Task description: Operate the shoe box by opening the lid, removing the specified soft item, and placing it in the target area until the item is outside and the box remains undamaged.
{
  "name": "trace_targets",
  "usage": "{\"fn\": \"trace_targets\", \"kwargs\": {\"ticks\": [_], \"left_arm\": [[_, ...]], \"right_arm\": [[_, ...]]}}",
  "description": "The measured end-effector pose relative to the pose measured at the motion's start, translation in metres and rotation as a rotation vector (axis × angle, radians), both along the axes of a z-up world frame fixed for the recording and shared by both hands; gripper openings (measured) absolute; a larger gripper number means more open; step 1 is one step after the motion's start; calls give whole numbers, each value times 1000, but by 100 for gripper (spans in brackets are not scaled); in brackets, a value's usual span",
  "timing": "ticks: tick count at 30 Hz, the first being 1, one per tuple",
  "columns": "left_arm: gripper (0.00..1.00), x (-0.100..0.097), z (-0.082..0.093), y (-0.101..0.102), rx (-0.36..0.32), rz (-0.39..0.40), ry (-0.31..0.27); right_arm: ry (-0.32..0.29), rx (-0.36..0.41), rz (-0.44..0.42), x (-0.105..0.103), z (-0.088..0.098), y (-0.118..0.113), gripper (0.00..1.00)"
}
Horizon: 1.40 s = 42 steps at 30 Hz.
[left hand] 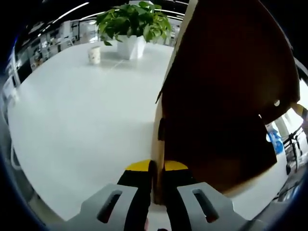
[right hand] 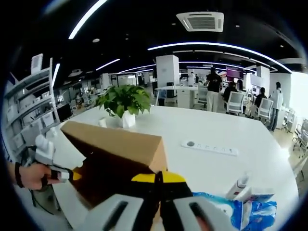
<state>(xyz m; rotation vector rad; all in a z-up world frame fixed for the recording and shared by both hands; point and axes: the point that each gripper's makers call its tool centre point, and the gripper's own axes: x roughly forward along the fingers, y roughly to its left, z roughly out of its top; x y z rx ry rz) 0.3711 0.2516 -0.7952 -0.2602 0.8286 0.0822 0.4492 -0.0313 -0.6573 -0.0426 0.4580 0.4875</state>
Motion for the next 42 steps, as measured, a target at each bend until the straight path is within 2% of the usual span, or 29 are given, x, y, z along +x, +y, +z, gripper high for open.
{"fn": "trace_targets", "kwargs": {"ticks": [6,14,28,42], "left_arm": [[6,2,-1,1,-15,-24,-18],[9,3,-1,0,-101,-38,-66],[11,5,0,-3,-121,-71,-78],[13,6,0,-3,-133,-84,-87]], "right_arm": [[0,-15,1,-8,-7,-2,0],[12,-3,-10,-18,-18,-3,0],[0,12,-16,-28,-25,-3,0],[37,32,-25,-43,-47,-7,0]]}}
